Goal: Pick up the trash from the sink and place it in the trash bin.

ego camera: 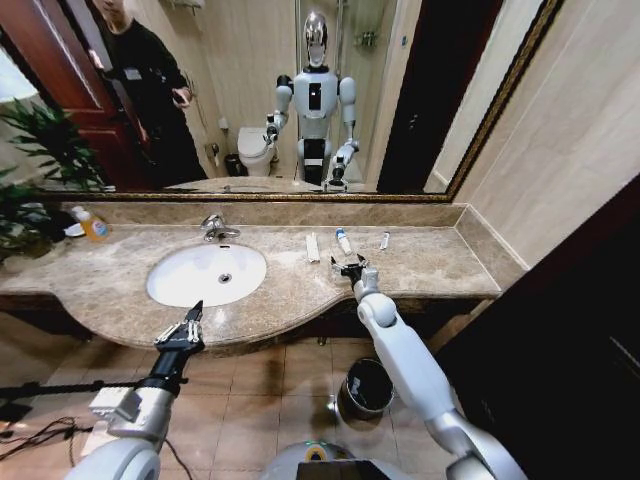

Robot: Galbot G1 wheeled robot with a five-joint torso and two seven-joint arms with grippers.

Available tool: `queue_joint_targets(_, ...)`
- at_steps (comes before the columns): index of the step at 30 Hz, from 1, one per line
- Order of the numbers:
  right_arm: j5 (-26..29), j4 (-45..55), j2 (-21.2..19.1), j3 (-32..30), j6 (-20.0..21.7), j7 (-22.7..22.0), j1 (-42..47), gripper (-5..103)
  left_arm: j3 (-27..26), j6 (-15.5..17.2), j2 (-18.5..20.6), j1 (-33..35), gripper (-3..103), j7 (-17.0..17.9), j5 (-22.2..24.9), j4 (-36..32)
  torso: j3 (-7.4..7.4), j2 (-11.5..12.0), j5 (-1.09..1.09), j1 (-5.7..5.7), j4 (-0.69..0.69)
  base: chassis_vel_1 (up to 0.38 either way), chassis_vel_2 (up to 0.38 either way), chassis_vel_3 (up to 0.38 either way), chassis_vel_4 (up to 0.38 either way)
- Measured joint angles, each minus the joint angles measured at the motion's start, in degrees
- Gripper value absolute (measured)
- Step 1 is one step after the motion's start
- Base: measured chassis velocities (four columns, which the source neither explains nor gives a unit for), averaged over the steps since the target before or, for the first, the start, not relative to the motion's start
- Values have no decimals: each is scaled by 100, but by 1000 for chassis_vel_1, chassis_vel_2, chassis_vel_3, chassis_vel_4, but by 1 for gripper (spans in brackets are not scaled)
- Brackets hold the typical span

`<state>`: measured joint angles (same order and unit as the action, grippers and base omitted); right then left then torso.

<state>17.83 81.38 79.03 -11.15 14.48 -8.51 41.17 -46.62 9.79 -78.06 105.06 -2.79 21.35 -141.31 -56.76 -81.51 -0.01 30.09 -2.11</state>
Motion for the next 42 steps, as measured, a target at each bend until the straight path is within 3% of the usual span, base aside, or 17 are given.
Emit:
queue_joint_targets(18, -19, -1131, 158, -64, -79, 123, -696, 103, 0, 0, 0, 0, 0, 0, 0, 1, 0, 0, 1, -1, 0, 0, 0, 0, 0)
queue_joint_targets(31, -57, -1170, 136, -131, -69, 101, -629, 51, 0, 0, 0, 0, 0, 0, 0, 0, 0, 0, 1, -1, 0, 0, 0, 0, 0)
queue_joint_targets(34, -63, -1166, 136, -131, -69, 94, -620, 46, 0, 0, 0, 0, 0, 0, 0, 0, 0, 0, 1, -1, 0, 0, 0, 0, 0)
queue_joint_targets(39, -68, -1120, 139, -120, -70, 76, -579, 25, 0, 0, 0, 0, 0, 0, 0, 0, 0, -1, 1, -1, 0, 0, 0, 0, 0)
queue_joint_targets(42, -68, -1069, 136, -119, -70, 60, -556, 23, 0, 0, 0, 0, 0, 0, 0, 0, 0, -1, 1, -1, 0, 0, 0, 0, 0)
